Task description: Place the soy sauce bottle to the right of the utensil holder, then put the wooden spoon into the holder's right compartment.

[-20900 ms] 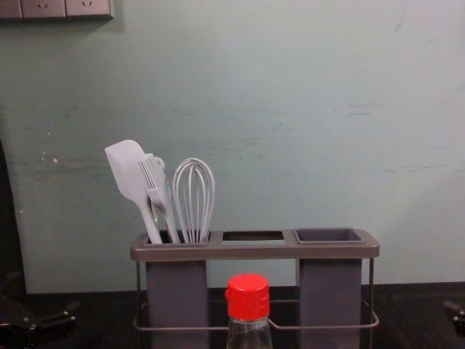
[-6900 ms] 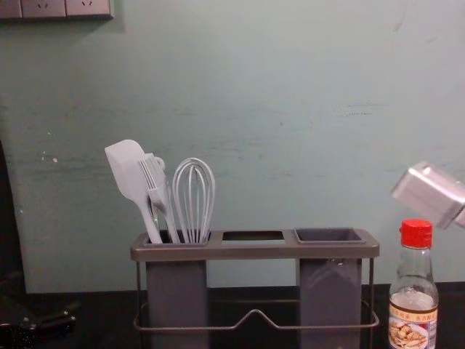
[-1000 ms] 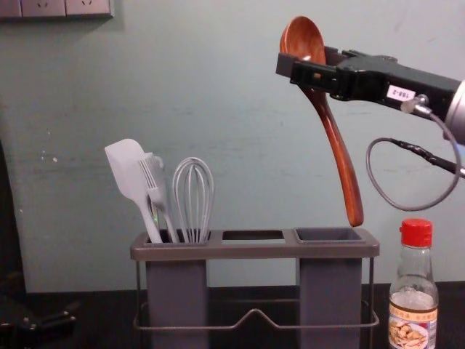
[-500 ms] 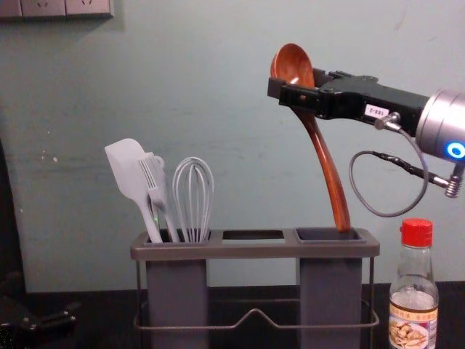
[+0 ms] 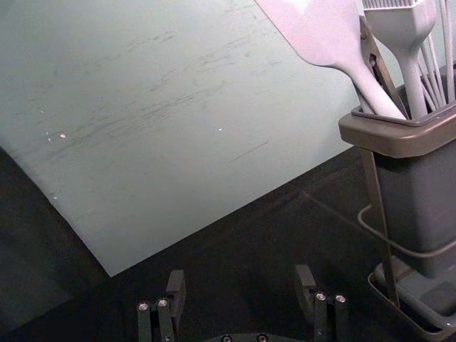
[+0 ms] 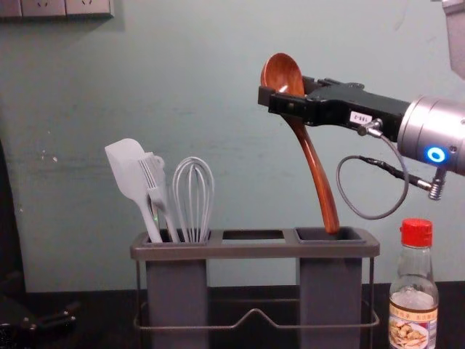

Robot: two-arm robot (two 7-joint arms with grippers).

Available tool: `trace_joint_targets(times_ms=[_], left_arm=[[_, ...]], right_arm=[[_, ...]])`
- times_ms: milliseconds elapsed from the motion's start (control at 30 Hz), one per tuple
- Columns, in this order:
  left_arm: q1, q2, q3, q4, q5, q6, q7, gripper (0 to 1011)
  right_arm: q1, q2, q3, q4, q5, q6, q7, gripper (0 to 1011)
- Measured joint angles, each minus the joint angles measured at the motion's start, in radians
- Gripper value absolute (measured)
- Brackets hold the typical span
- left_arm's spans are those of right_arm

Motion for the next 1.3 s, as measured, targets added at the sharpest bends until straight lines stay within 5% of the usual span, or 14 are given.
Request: trace_joint_targets(times_ms=[833, 1300], left_arm=[[0.000, 0.000, 0.000, 0.000, 0.000, 0.000, 0.000, 1005], [0.000, 0.000, 0.000, 0.000, 0.000, 0.000, 0.000, 1005]], right_arm=[[-0.036, -0.013, -0.003, 0.048, -0.011, -0.018, 0.028, 838], [-0.098, 0.023, 0.009, -0.020, 0.008, -0.015, 0.038, 838]])
